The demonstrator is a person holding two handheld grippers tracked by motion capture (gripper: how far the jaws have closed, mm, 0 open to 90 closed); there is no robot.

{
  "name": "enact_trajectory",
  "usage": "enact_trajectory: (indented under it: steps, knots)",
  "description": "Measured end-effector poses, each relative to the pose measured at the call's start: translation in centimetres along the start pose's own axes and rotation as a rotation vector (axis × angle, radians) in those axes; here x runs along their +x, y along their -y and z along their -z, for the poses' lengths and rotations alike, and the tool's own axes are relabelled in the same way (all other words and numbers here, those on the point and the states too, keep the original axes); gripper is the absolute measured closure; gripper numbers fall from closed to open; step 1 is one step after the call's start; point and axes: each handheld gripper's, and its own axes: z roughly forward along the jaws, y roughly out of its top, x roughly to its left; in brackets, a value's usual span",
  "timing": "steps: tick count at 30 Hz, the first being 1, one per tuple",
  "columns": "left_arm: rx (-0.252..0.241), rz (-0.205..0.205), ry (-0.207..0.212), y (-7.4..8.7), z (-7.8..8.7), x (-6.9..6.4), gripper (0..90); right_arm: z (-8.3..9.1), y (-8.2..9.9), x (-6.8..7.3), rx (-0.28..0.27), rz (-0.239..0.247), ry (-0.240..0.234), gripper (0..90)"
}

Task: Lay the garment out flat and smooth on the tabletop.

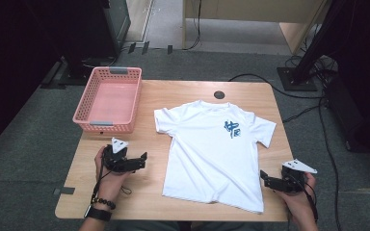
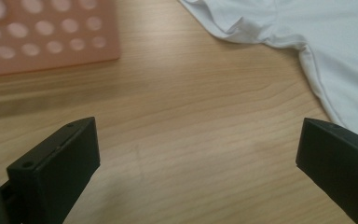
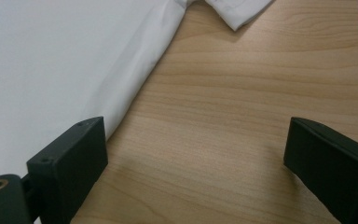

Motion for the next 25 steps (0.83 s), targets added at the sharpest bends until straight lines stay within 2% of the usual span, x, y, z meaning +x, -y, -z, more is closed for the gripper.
enact_trajectory:
  steps: [2,6,8,11,13,15,18,19,21,24,25]
  knots:
    - [0.001,0.012,-0.001,0.9,0.7,0.6,0.0,-0.1,0.1,-0.1,0.005,-0.003,0.006,5.9]
    - [0.024,0.008,-0.028,2.8,1.8,1.8,0.0,-0.1,0.2,0.0,0.004,0.001,0.017,5.8]
    - [0.02,0.003,-0.041,3.5,2.3,2.4,0.0,-0.2,0.2,0.1,0.007,0.014,0.031,5.8]
    - [0.02,0.019,-0.068,4.4,3.0,3.4,0.0,-0.3,0.2,0.5,0.015,0.041,0.059,5.9]
    - [0.03,0.054,-0.07,4.7,3.3,4.2,0.0,-0.3,0.2,0.5,0.018,0.034,0.058,5.9]
    - [0.025,0.048,-0.092,4.7,3.5,4.8,0.0,-0.3,0.2,0.5,0.018,0.034,0.059,5.9]
    - [0.069,0.049,-0.109,4.8,3.5,5.3,0.0,-0.3,0.2,0.5,0.018,0.033,0.057,5.9]
    - [0.067,0.053,-0.108,4.8,3.5,5.4,0.0,-0.3,0.2,0.5,0.018,0.034,0.057,5.9]
    - [0.075,0.039,-0.115,4.8,3.4,5.3,0.0,-0.3,0.2,0.5,0.018,0.034,0.057,5.9]
    - [0.102,-0.004,-0.155,4.6,3.0,4.8,0.0,-0.4,0.2,0.5,0.017,0.034,0.057,5.9]
    - [0.102,-0.007,-0.153,4.6,3.0,4.8,0.0,-0.4,0.2,0.5,0.016,0.034,0.057,5.9]
